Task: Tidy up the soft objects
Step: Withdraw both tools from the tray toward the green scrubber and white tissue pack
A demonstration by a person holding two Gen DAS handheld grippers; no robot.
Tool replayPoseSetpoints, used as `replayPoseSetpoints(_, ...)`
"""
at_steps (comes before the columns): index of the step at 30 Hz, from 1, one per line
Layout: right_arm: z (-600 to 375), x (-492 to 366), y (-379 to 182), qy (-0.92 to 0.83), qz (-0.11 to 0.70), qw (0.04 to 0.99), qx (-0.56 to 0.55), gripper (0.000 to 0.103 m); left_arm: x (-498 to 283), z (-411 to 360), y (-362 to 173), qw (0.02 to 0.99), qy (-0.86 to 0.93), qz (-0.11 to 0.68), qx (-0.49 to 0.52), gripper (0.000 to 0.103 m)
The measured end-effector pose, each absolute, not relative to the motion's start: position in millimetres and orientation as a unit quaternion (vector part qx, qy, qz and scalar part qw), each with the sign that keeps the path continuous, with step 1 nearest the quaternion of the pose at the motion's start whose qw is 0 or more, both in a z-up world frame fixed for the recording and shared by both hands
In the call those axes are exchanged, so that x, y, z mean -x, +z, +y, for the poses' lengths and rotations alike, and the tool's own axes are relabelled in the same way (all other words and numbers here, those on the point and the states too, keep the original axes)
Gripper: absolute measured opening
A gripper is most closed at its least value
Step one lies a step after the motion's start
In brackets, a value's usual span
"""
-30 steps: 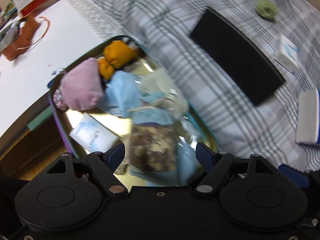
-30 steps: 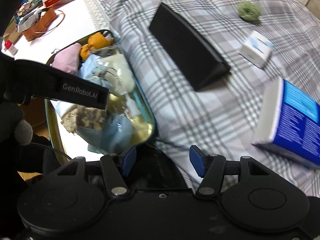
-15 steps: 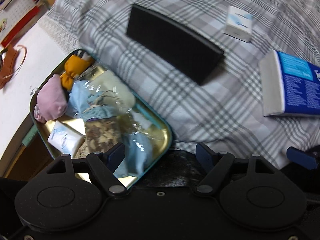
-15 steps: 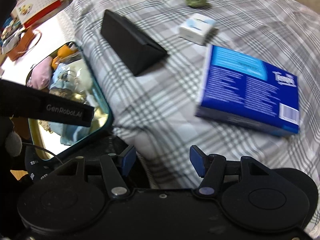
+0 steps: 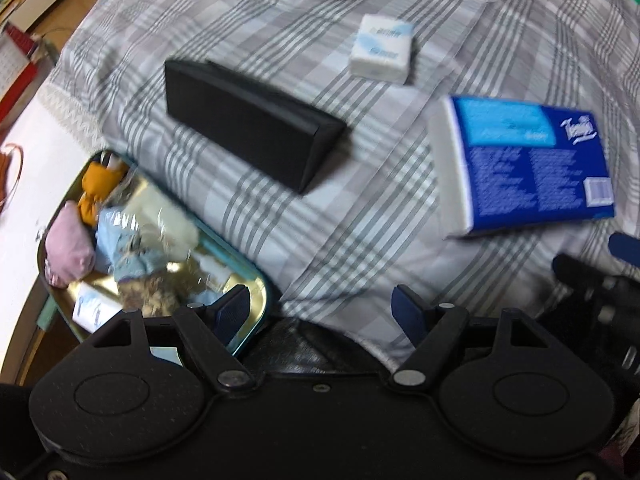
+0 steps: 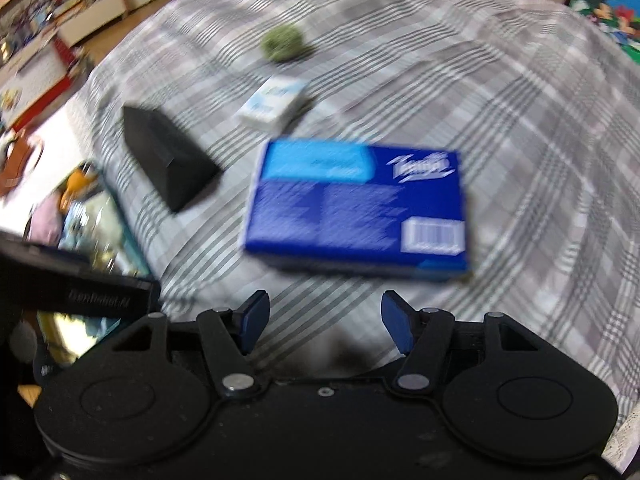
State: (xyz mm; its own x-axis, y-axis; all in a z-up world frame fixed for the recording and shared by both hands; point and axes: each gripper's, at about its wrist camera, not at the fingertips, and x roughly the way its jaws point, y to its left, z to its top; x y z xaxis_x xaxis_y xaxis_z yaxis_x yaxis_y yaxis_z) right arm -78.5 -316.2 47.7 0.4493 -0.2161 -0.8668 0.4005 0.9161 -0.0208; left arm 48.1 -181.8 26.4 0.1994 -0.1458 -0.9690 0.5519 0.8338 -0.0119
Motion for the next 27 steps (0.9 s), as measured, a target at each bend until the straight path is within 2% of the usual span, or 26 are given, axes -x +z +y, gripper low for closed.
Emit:
replayPoseSetpoints(5,-357.7,71.6,63.9,-0.229,0.449,0.855,-0.124,0.065,-62.1,-201.5,47.3,0.769,-0.244,0.566,-0.168,0.073)
replayPoseSetpoints(10,-383.9,53.1,71.9,-0.258,0.402,0.865,-0.154,0.085,-89.3,-216.9,62.9,0.791,-0.240,0.539,-0.164,0.073)
replayPoseSetpoints(19,-403.2,5.7,65.4,-0.265,0.397,0.860,-0.182,0.088,-150.4,-223.7,61.2,0.808,-0.210,0.532,-0.141,0.074)
replayPoseSetpoints(27,-383.4,-54.0,37.5,-0.234,0.447,0.855,-0.121,0.088,-178.3,-221.7,45.6,0.808,-0.179,0.545,-0.138,0.074)
